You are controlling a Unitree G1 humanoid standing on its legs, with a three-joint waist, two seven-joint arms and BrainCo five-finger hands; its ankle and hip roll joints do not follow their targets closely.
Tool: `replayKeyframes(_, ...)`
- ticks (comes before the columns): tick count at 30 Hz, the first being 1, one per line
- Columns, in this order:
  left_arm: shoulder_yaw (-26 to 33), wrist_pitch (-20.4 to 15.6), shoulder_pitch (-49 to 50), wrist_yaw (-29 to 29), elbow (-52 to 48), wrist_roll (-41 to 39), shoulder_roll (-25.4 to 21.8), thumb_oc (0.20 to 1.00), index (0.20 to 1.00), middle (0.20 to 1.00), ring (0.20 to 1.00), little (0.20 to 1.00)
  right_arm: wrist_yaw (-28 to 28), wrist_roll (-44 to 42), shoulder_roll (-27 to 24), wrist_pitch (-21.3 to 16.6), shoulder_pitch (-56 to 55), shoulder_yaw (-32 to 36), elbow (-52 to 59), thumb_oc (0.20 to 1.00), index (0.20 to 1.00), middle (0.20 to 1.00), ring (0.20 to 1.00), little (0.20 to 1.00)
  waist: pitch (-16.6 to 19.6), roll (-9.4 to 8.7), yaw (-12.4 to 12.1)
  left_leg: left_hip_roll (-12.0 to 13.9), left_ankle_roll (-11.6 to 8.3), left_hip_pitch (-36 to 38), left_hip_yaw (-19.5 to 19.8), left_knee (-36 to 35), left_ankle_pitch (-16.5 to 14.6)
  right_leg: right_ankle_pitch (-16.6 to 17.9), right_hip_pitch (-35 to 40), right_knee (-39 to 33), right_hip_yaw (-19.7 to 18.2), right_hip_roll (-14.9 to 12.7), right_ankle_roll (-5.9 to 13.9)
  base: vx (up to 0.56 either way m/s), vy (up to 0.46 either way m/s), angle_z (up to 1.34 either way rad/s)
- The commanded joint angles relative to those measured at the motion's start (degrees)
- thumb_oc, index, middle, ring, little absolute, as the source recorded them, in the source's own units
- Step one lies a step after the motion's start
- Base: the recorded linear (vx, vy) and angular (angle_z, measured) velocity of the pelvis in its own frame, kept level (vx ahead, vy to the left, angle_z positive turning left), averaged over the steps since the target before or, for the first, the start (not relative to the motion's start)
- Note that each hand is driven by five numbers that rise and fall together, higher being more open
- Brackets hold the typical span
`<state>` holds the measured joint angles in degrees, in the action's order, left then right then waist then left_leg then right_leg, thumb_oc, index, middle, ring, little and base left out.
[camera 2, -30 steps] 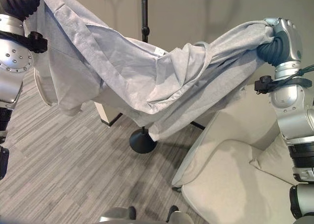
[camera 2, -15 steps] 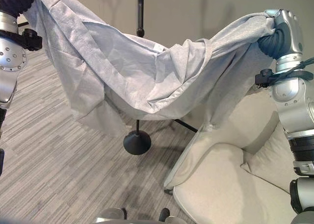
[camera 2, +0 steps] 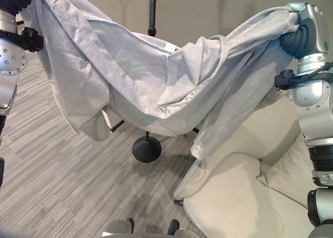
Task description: Hang the clothes on the sofa on the clothes rack.
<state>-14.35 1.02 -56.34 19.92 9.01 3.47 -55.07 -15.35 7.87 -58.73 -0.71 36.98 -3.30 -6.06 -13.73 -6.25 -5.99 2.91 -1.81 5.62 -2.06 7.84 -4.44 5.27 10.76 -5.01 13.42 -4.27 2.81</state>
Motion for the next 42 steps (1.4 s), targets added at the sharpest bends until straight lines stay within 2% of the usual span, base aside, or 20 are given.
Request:
replayKeyframes(1,1.14,-1.18,-2.43,0.51,-2.59,1.63,1.45,0.2,0.2,0.2,0.2,0.2,-1.74,1.17,-4.06,-1.16,1.28,5.35,3.48,0.2,0.2,0.2,0.2,0.2,2.08,2.16,-1.04,4.62,0.53,2.15,-6.16,-9.39,8.19,-0.83,0.09,0.01,-0.44,2.61,-0.61,0.11,0.059,0.29)
replayKeyframes(2,1.17,-1.37,-2.46,0.47,-2.49,1.34,2.69,0.2,0.2,0.2,0.2,0.2,-2.84,0.69,-4.39,-1.0,-0.6,8.31,3.27,0.2,0.2,0.2,0.2,0.2,1.66,1.63,-1.71,4.97,0.04,-1.46,-6.98,-12.27,9.97,-1.18,1.31,0.01,-1.0,3.05,-0.97,0.14,0.069,0.34)
replayKeyframes(4,1.21,-1.37,-2.41,0.46,-2.39,1.52,3.21,0.2,0.2,0.2,0.2,0.2,-3.33,0.64,-4.05,-0.92,-1.85,9.91,3.17,0.2,0.2,0.2,0.2,0.2,0.73,1.65,-2.97,4.93,-0.82,-4.86,-6.41,-12.75,9.58,-1.32,2.89,0.01,-1.68,2.88,-1.36,0.17,0.093,0.25)
replayKeyframes(6,2.14,-1.4,-1.61,-0.02,-4.24,2.9,3.82,0.2,0.2,0.2,0.2,0.2,-3.08,0.89,-3.48,-0.75,-2.65,10.18,3.07,0.2,0.2,0.2,0.2,0.2,2.92,2.72,-3.14,5.03,-1.62,-3.83,-5.27,-12.84,8.04,-1.34,2.72,0.01,-2.23,2.11,-1.9,0.26,0.252,-0.01)
replayKeyframes(10,2.26,-1.62,-0.62,-0.27,-4.88,3.29,3.12,0.2,0.2,0.2,0.2,0.2,-3.35,0.32,-2.37,-0.81,-2.22,10.02,2.58,0.2,0.2,0.2,0.2,0.2,4.78,2.53,-3.63,3.73,-1.28,-2.55,-5.51,-12.84,7.92,-0.75,2.39,0.01,-2.59,0.32,-1.94,0.19,0.225,-0.22)
replayKeyframes(11,2.97,-1.83,0.2,-0.06,-5.17,3.38,2.51,0.2,0.2,0.2,0.2,0.2,-3.16,0.29,-1.75,-0.65,-2.12,9.3,2.59,0.2,0.2,0.2,0.2,0.2,5.53,2.46,-3.94,2.41,-1.13,-1.21,-5.8,-12.84,7.47,-0.05,3.09,0.01,-2.42,-1.01,-1.93,0.24,0.315,-0.16)
replayKeyframes(12,3.25,-2.11,0.29,0.13,-5.31,3.27,2.51,0.2,0.2,0.2,0.2,0.2,-2.95,0.34,-1.46,-0.49,-1.77,8.49,2.7,0.2,0.2,0.2,0.2,0.2,5.82,2.45,-3.96,1.54,-1.08,-0.06,-6.29,-12.84,6.86,0.6,3.72,0.01,-2.33,-2.18,-1.8,0.24,0.316,-0.21)
replayKeyframes(16,3.34,-2.04,0.26,0.33,-5.07,3.22,2.54,0.2,0.2,0.2,0.2,0.2,-2.88,0.62,-1.33,-0.14,-1.83,8.31,2.93,0.2,0.2,0.2,0.2,0.2,5.94,2.36,-3.92,0.16,-0.91,1.11,-6.33,-12.84,5.95,1.92,4.69,0.01,-2.08,-3.57,-1.63,0.14,0.193,-0.15)
replayKeyframes(19,3.2,-1.97,-0.12,0.57,-4.84,3.25,2.4,0.2,0.2,0.2,0.2,0.2,-3.02,0.37,-0.87,0.0,-1.32,8.01,3.08,0.2,0.2,0.2,0.2,0.2,5.58,2.85,-3.97,-0.77,-0.87,2.24,-5.97,-12.84,5.76,2.33,4.59,3.56,-2.13,-4.5,-1.56,0.13,0.227,-0.04)
replayKeyframes(22,1.72,-2.13,-1.43,0.42,-5.32,3.08,3.74,0.2,0.2,0.2,0.2,0.2,-2.42,0.3,-0.37,0.18,-1.31,7.63,4.8,0.2,0.2,0.2,0.2,0.2,4.36,5.16,-3.28,-1.07,-0.41,4.41,-4.96,-12.84,6.0,2.05,2.61,13.25,-3.86,-4.27,-2.02,0.1,0.249,-0.04)
replayKeyframes(23,1.69,-2.15,-1.53,0.44,-5.25,3.07,3.77,0.2,0.2,0.2,0.2,0.2,-2.4,0.31,-0.4,0.25,-1.33,7.68,4.88,0.2,0.2,0.2,0.2,0.2,4.17,5.24,-3.34,-1.03,-0.43,4.53,-4.99,-12.84,5.98,1.75,2.41,13.89,-3.95,-4.28,-2.04,0.05,0.162,0.0)
replayKeyframes(25,1.49,-2.21,-1.89,0.67,-5.14,2.95,4.31,0.2,0.2,0.2,0.2,0.2,-2.41,0.38,-0.54,0.4,-1.2,7.77,5.82,0.2,0.2,0.2,0.2,0.2,2.07,7.31,-2.26,-0.21,-0.21,6.4,-4.82,-12.84,5.89,0.48,0.04,20.17,-4.75,-3.33,-2.52,0.06,0.168,0.1)
replayKeyframes(26,1.18,-2.0,-2.43,0.57,-5.39,2.66,4.52,0.2,0.2,0.2,0.2,0.2,-2.06,0.39,-0.38,0.36,-1.58,7.58,6.68,0.2,0.2,0.2,0.2,0.2,1.33,7.42,-1.83,-0.35,-0.2,7.12,-4.76,-12.84,5.37,0.27,-0.72,20.45,-4.54,-3.4,-2.41,0.06,0.135,0.02)
replayKeyframes(30,1.26,-2.27,-2.74,0.87,-4.24,2.24,4.27,0.2,0.2,0.2,0.2,0.2,-2.14,0.15,-0.75,0.24,-2.68,8.58,7.16,0.2,0.2,0.2,0.2,0.2,0.78,6.67,-0.85,-1.41,-0.11,7.99,-3.56,-12.84,4.82,0.06,-2.89,14.85,-3.5,-3.27,-1.99,0.06,0.011,0.02)
replayKeyframes(31,1.18,-2.24,-2.67,0.91,-3.46,2.2,4.16,0.2,0.2,0.2,0.2,0.2,-2.46,-0.02,-0.98,0.16,-2.86,8.86,6.55,0.2,0.2,0.2,0.2,0.2,0.55,6.26,-0.48,-1.97,-0.01,8.35,-3.2,-12.84,4.63,-0.2,-4.65,11.31,-3.47,-2.95,-2.01,0.1,-0.037,0.11)
replayKeyframes(32,0.51,-1.54,-2.51,0.93,-3.39,2.5,2.13,0.2,0.2,0.2,0.2,0.2,-2.26,0.29,-1.79,0.26,-3.38,9.3,4.54,0.2,0.2,0.2,0.2,0.2,0.8,4.97,0.04,-2.46,0.08,8.19,-2.76,-12.84,4.24,-0.12,-4.75,4.51,-3.58,-1.73,-2.49,0.11,-0.062,0.15)
replayKeyframes(33,1.09,-1.57,-2.38,1.15,-3.67,2.47,2.16,0.2,0.2,0.2,0.2,0.2,-2.18,0.26,-1.56,0.09,-3.77,9.4,5.06,0.2,0.2,0.2,0.2,0.2,1.12,4.54,-0.43,-2.78,0.16,8.19,-2.97,-12.84,4.19,0.52,-3.93,2.71,-3.12,-1.95,-1.99,0.11,-0.066,0.32)
replayKeyframes(35,2.64,-1.89,-1.65,1.15,-4.28,2.66,2.44,0.2,0.2,0.2,0.2,0.2,-2.29,-0.63,-1.21,-0.43,-2.83,8.56,4.97,0.2,0.2,0.2,0.2,0.2,1.78,4.4,-0.7,-2.48,0.27,8.37,-3.32,-12.84,4.15,2.11,-3.1,1.0,-2.77,-2.23,-0.87,0.08,-0.067,0.25)
replayKeyframes(37,2.32,-2.21,-1.92,1.35,-3.87,2.42,2.33,0.2,0.2,0.2,0.2,0.2,-2.33,-0.86,-1.54,-0.52,-1.49,7.3,4.69,0.2,0.2,0.2,0.2,0.2,1.79,4.43,-0.73,-2.13,0.29,8.41,-3.43,-12.84,4.41,2.72,-2.41,0.32,-2.85,-2.18,-0.99,0.04,-0.081,-0.06)
replayKeyframes(42,1.54,-2.42,-2.48,1.79,-3.75,2.02,2.74,0.2,0.2,0.2,0.2,0.2,-2.16,-0.79,-1.54,-0.99,-1.55,7.91,5.61,0.2,0.2,0.2,0.2,0.2,2.64,4.11,-0.68,-1.54,0.44,7.98,-3.59,-12.84,4.75,2.12,-2.05,0.01,-1.92,-1.47,-0.72,0.01,-0.14,-0.07)
